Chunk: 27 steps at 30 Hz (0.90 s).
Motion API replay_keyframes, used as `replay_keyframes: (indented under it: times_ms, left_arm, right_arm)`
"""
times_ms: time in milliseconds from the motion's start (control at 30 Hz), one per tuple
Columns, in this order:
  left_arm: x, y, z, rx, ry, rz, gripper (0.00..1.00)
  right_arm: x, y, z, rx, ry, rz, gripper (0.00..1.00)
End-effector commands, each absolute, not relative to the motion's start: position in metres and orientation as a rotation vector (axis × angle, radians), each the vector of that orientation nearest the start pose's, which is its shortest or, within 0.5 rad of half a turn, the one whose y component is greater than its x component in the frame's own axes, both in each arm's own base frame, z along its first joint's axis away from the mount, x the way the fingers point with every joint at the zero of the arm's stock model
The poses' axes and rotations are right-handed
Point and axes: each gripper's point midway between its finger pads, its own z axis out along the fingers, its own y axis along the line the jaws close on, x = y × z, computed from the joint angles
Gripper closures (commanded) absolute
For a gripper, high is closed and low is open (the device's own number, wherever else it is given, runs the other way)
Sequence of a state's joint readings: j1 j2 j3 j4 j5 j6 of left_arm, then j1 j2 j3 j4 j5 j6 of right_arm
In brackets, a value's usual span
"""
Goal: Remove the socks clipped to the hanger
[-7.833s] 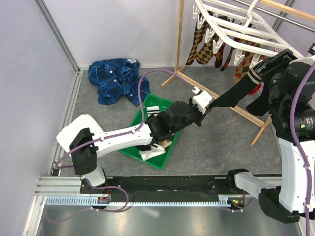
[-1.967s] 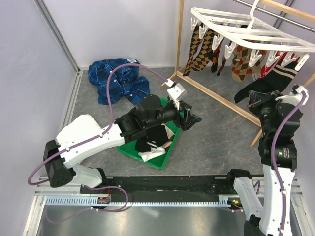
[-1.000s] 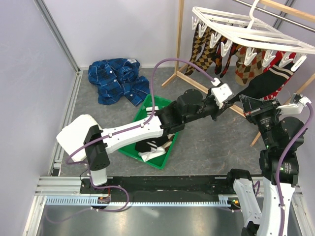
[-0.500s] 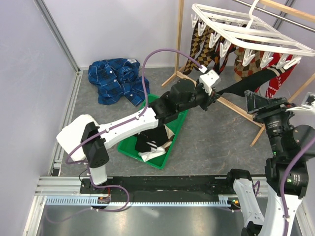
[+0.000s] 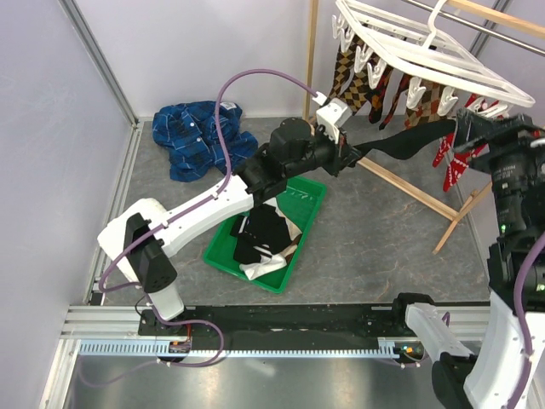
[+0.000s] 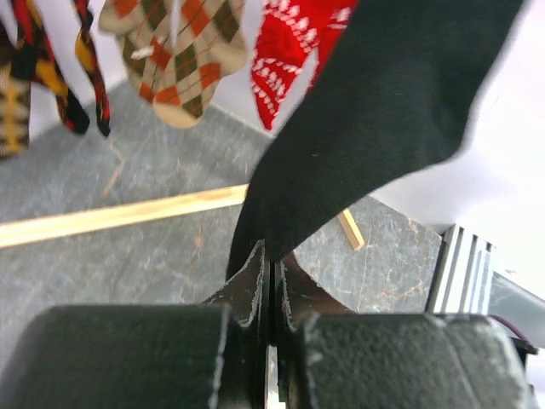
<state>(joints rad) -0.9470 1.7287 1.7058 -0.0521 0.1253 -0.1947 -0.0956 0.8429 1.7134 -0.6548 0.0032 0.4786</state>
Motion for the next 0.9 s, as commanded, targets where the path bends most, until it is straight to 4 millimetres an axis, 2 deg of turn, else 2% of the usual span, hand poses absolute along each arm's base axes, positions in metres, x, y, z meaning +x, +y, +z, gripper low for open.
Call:
replay_keyframes:
  times_ms: [0, 100, 200, 267, 333, 500, 567, 733, 867]
  left_arm:
    - [0.3, -0.441, 0.371, 0.65, 1.657, -1.035, 0.98]
    - [0.305, -0.43, 0.372, 0.629, 1.663, -1.033, 0.98]
    - [0.303, -0.426, 0.374, 0.636, 1.659, -1.046, 0.98]
    - [0.302, -0.426, 0.376, 0.642, 1.655, -1.053, 0.98]
    - [0.301, -0.427, 0.374, 0.65, 1.657, -1.061, 0.98]
    - [0.301, -0.425, 0.374, 0.651, 1.662, -1.063, 0.98]
    - [0.303, -0.422, 0.372, 0.647, 1.676, -1.054, 0.98]
    - [0.319, -0.402, 0.367, 0.535, 1.756, -1.019, 0.98]
    - [0.321, -0.396, 0.37, 0.519, 1.755, -1.032, 0.98]
  right_arm:
    - [0.215, -0.011, 0.565, 0.344, 1.322, 0.198, 0.28]
    - [0.222, -0.01, 0.559, 0.328, 1.35, 0.176, 0.27]
    - [0.231, -0.004, 0.54, 0.313, 1.408, 0.178, 0.27]
    - [0.225, -0.005, 0.533, 0.323, 1.411, 0.171, 0.26]
    - [0.223, -0.012, 0.517, 0.361, 1.429, 0.134, 0.26]
    - [0.226, -0.013, 0.485, 0.383, 1.484, 0.107, 0.25]
    - [0.226, -0.012, 0.484, 0.381, 1.483, 0.114, 0.24]
    - [0.233, 0.012, 0.489, 0.293, 1.52, 0.215, 0.22]
    - [0.238, 0.013, 0.474, 0.295, 1.576, 0.206, 0.2]
